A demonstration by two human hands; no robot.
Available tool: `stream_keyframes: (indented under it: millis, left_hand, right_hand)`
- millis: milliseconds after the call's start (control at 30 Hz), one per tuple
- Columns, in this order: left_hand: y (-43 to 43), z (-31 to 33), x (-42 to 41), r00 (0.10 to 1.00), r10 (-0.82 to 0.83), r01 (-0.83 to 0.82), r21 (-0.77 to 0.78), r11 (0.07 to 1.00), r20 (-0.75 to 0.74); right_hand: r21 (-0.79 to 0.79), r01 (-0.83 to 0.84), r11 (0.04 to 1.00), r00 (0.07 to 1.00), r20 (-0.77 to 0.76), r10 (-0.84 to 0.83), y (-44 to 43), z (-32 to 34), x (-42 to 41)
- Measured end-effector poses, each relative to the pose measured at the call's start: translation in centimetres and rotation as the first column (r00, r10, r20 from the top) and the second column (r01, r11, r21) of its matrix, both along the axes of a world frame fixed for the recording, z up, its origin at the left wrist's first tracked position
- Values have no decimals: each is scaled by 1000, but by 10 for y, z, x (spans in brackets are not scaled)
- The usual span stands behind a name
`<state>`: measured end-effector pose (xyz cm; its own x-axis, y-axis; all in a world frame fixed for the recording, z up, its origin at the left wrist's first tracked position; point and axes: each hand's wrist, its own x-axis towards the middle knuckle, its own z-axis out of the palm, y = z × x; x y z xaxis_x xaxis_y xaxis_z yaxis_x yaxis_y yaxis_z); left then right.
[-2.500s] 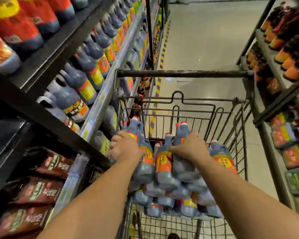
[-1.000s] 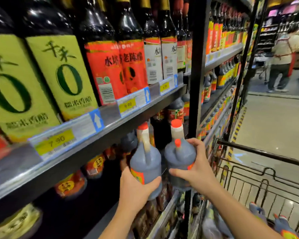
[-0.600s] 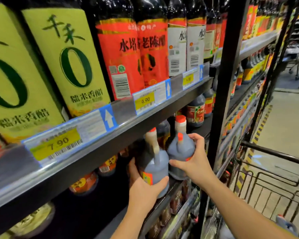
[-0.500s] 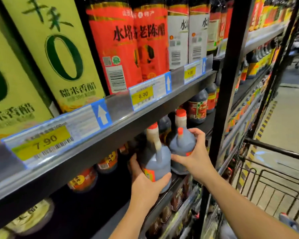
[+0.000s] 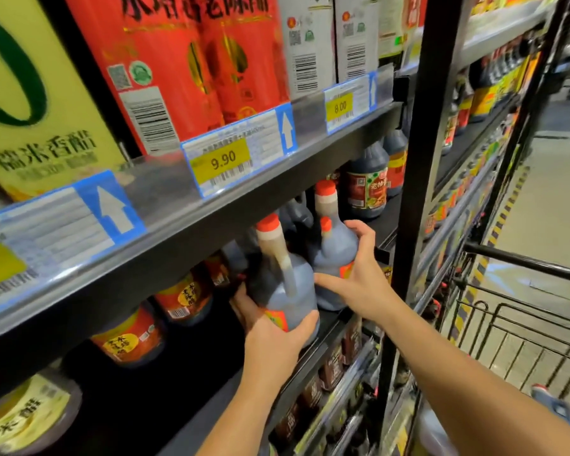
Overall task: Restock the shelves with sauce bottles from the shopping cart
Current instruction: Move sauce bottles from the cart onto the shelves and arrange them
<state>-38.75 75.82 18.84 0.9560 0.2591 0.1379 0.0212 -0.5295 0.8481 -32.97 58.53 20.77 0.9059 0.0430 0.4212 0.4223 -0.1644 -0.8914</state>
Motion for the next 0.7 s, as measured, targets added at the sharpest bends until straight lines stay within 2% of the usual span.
stream_keyframes:
  millis: [100, 200, 300, 367, 467, 533, 700]
  left_hand:
    - [-2, 6, -2, 1000, -27, 27, 11, 1000, -5]
    - [-3, 7, -1, 998, -50, 51, -49, 997, 31]
    - [-4, 13, -2, 987, -79, 79, -3, 997, -139]
    - [-3, 15, -7, 988, -68, 70, 15, 997, -141]
    - [0, 19, -27, 1000, -2, 1, 25, 1000, 13]
    - [1, 19, -41, 998, 16, -18, 30, 999, 55]
    - [-6, 17, -70, 978, -74, 70, 31, 997, 194]
  right_hand:
    - [-21, 0, 1000, 999, -34, -1, 0, 1, 0]
    - [-30, 8, 1000, 997, -78, -10, 1, 0, -2]
    - [-41, 39, 998, 992, -118, -44, 3, 4, -7]
    - [-96, 63, 993, 987, -139, -76, 2, 8, -14]
    - [-164, 136, 977, 973, -164, -163, -5, 10, -33]
    - [-211, 183, 960, 962, -165, -219, -13, 13, -48]
    - [-304, 306, 902, 927, -121, -355, -31, 26, -88]
